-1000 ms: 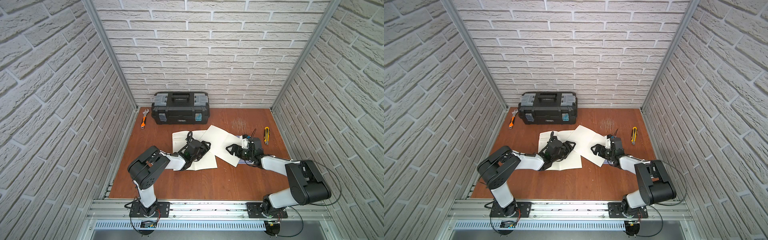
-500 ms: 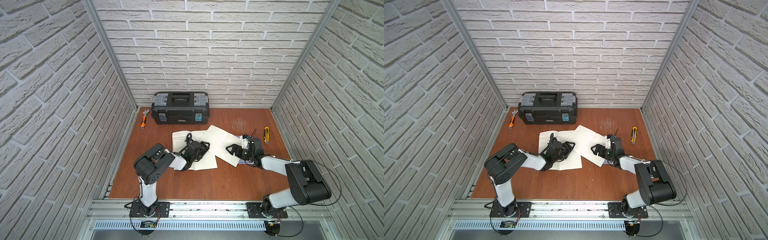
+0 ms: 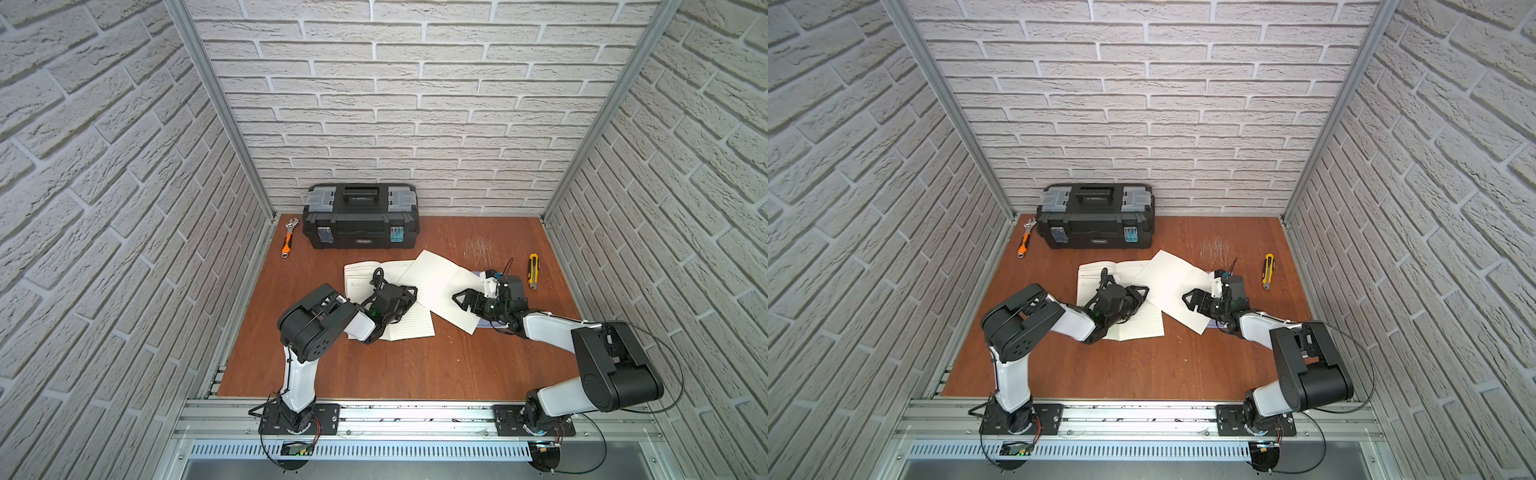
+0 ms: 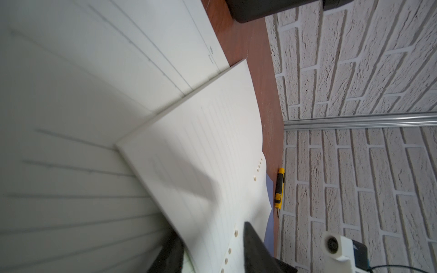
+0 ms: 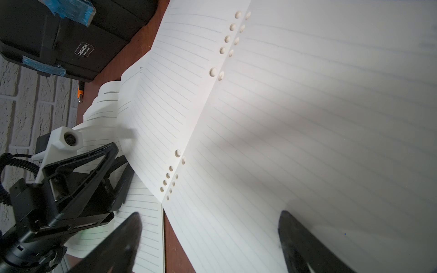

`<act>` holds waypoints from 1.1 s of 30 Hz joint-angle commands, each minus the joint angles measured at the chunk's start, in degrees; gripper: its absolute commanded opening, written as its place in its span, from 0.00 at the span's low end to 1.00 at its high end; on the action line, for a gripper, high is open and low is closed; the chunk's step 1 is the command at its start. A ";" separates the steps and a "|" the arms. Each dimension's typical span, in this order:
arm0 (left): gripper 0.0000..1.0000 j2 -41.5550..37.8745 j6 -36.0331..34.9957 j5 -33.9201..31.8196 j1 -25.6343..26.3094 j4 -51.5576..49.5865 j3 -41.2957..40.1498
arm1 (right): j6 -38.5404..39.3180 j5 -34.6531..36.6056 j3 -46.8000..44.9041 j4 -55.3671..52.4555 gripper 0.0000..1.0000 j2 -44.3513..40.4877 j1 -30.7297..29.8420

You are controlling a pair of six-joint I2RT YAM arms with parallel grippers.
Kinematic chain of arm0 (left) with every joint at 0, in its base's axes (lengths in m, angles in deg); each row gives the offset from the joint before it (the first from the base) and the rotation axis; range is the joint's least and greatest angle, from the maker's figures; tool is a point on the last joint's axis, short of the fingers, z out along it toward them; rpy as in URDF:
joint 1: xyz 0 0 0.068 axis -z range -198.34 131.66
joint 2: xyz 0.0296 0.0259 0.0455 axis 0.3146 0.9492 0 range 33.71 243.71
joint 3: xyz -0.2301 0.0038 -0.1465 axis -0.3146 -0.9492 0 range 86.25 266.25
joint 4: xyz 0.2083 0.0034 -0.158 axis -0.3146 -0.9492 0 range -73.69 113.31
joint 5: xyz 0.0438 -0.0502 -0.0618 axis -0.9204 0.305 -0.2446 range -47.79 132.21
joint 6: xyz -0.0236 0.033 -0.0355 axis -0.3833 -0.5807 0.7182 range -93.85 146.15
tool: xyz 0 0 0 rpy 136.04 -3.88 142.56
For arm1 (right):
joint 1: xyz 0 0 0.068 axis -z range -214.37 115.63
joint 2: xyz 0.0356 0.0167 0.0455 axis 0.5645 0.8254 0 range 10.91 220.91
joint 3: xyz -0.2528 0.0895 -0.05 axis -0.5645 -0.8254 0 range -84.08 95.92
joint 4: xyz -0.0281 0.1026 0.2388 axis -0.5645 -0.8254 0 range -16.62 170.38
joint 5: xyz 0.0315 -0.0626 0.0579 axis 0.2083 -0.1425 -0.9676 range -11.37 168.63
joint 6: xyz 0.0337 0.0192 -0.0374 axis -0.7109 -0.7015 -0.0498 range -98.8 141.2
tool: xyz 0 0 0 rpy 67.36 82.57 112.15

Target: Close the notebook

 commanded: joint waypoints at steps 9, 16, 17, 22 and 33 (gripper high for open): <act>0.00 -2.26 -12.90 -1.89 4.25 -7.45 7.23 | 1.07 -0.79 -2.30 -4.15 0.91 -1.03 0.67; 0.00 -5.95 -24.58 -6.57 7.98 -14.67 11.29 | 4.32 -1.51 5.31 -14.26 0.91 -9.04 2.76; 0.00 -6.63 -26.82 -8.20 8.74 -16.39 11.90 | 5.12 -1.40 6.89 -16.99 0.91 -10.34 3.20; 0.00 -8.48 -40.13 -18.25 13.80 -25.43 16.73 | 6.12 0.72 12.45 -25.80 0.91 -16.27 6.01; 0.00 -3.16 -67.92 -40.37 20.63 -30.97 23.91 | 7.30 -1.26 14.10 -33.77 0.91 -23.49 15.77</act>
